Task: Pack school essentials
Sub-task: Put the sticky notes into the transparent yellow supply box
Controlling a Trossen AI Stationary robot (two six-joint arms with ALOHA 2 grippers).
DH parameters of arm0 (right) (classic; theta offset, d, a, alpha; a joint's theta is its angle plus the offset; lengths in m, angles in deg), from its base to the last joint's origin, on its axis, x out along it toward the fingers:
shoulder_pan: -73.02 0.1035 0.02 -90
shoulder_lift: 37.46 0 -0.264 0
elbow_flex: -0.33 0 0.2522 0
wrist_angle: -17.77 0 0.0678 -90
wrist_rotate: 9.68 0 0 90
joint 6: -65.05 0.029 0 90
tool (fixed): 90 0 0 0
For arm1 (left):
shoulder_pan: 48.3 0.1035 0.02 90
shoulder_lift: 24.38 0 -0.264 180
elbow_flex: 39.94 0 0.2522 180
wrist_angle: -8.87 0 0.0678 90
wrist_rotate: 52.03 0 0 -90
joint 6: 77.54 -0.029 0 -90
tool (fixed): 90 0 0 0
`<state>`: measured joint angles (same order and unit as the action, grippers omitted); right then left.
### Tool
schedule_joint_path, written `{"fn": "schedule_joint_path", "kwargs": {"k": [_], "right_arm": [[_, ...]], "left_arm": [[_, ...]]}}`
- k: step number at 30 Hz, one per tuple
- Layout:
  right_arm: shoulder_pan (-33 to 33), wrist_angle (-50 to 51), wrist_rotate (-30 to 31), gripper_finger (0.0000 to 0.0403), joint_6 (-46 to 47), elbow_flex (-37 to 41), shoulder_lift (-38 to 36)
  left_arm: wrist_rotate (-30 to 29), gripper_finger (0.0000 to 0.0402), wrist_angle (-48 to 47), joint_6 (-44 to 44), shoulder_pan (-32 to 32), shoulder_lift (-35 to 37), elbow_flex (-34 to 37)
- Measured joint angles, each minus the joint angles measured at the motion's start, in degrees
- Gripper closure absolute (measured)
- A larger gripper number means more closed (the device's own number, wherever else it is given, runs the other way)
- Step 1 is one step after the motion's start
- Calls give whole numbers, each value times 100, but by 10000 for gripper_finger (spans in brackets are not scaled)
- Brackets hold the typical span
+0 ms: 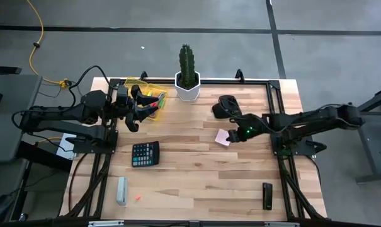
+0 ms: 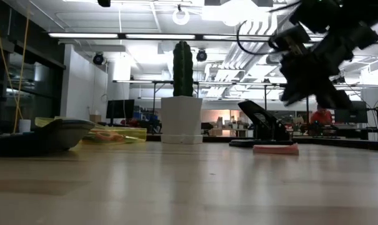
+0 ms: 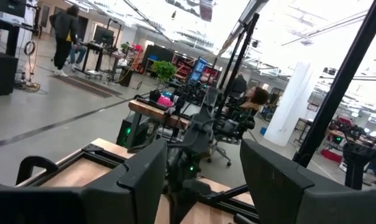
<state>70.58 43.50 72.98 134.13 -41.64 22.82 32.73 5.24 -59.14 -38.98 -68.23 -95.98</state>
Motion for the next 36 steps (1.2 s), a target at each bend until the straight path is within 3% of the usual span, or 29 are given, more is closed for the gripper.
{"fn": "schedule_joint_path", "kwargs": {"k": [3,5,9,13,16,19,36], "right_arm": [[103,-188,15,323,238,291,31],[118,-129,9,283,-108,298,97],[166,-103,-64,211,-1652,5,189],[448,426,315,174,-3815,-514,473],[639,901,828,165,-5198,-793,814],[727,976,1084,164,-5969,-880,1170],[743,812,1339,165,-7419,-882,2556]], "left_arm": [[-3,206,0,2,0,0,0],[-17,206,0,-2,0,0,0],[-68,206,0,0,2,0,0],[-152,206,10,0,2,0,0],[-164,206,17,1,2,0,0],[-164,206,11,0,2,0,0],[-162,206,-2,2,2,1,0]]}}
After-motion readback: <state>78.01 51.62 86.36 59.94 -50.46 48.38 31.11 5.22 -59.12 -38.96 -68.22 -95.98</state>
